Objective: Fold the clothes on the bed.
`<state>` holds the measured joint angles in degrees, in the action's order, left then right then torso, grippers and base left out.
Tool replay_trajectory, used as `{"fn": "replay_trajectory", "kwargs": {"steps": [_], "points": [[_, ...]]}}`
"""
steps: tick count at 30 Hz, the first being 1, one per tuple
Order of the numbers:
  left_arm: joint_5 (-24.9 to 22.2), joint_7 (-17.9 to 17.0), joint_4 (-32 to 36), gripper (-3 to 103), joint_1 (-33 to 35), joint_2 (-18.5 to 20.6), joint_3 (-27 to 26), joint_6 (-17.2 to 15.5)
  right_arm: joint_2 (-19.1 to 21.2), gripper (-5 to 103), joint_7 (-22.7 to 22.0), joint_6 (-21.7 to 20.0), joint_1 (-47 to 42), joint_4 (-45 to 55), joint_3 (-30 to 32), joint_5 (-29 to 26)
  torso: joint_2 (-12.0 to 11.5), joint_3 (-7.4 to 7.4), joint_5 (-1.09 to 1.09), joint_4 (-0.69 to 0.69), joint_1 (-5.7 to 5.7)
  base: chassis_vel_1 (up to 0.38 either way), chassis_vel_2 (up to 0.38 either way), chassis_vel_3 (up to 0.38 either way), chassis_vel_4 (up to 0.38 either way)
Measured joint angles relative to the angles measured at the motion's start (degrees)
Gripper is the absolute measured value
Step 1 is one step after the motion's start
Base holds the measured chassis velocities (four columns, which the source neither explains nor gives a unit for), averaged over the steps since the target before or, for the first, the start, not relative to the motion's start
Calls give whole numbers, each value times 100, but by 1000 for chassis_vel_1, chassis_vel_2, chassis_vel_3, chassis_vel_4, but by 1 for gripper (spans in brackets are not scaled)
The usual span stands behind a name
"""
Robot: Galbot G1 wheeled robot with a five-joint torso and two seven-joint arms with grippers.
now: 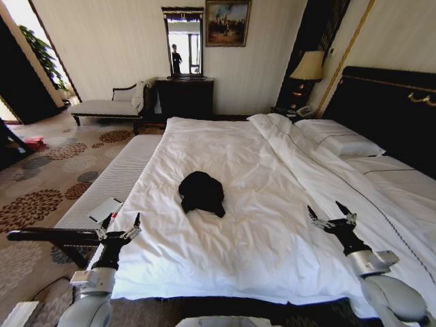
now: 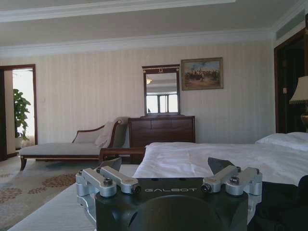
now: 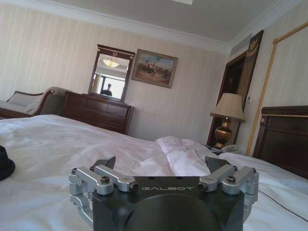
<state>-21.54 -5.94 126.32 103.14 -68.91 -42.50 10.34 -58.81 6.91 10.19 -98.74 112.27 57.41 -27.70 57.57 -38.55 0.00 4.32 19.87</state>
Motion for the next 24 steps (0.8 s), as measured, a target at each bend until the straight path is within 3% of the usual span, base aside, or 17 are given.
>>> {"fn": "replay_trajectory", "kwargs": {"steps": [13, 24], "points": [[4, 4, -3, 100, -4, -13, 48, -1, -165, 100, -82, 66, -58, -168, 90, 52, 0, 0, 1, 0, 0, 34, 28, -31, -44], [26, 25, 48, 100, 135, -129, 12, 36, -257, 100, -76, 238, -99, -205, 114, 132, 1, 1, -1, 0, -1, 204, 212, -211, -216]]}}
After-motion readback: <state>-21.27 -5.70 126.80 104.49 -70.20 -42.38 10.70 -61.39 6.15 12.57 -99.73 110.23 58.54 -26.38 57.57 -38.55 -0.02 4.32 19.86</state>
